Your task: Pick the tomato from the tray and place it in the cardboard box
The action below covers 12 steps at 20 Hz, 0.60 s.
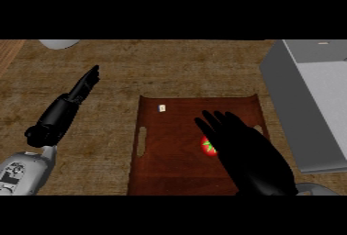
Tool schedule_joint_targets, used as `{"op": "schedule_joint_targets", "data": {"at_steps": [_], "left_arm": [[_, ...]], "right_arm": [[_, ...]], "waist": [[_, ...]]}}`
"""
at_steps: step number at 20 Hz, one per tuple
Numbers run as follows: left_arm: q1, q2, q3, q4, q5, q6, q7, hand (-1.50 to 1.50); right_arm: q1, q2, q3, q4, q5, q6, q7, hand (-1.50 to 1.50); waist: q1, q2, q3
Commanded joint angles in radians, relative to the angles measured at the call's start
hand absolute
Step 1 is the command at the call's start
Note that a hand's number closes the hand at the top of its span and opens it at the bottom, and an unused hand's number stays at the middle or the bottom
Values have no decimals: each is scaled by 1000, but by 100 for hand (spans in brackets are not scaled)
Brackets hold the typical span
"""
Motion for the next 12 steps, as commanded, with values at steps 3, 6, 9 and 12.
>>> {"op": "schedule_joint_targets", "data": {"at_steps": [3, 6, 9, 12], "left_arm": [[37, -13, 18, -7, -27, -12, -28, 0], [35, -24, 24, -5, -36, -4, -26, 0], [49, -39, 23, -35, -42, -7, -7, 0], [-28, -64, 36, 12, -40, -27, 29, 0]], "right_arm": [[-63, 162, 16, 100, 9, 103, 157, -150], [-22, 192, 86, 106, 90, 68, 199, -150], [-52, 187, 42, 171, 127, 98, 141, -150], [8, 217, 62, 163, 198, 79, 132, -150]], "waist": [[-1, 0, 1], [-7, -1, 1], [-5, -1, 1], [-14, 0, 2]]}}
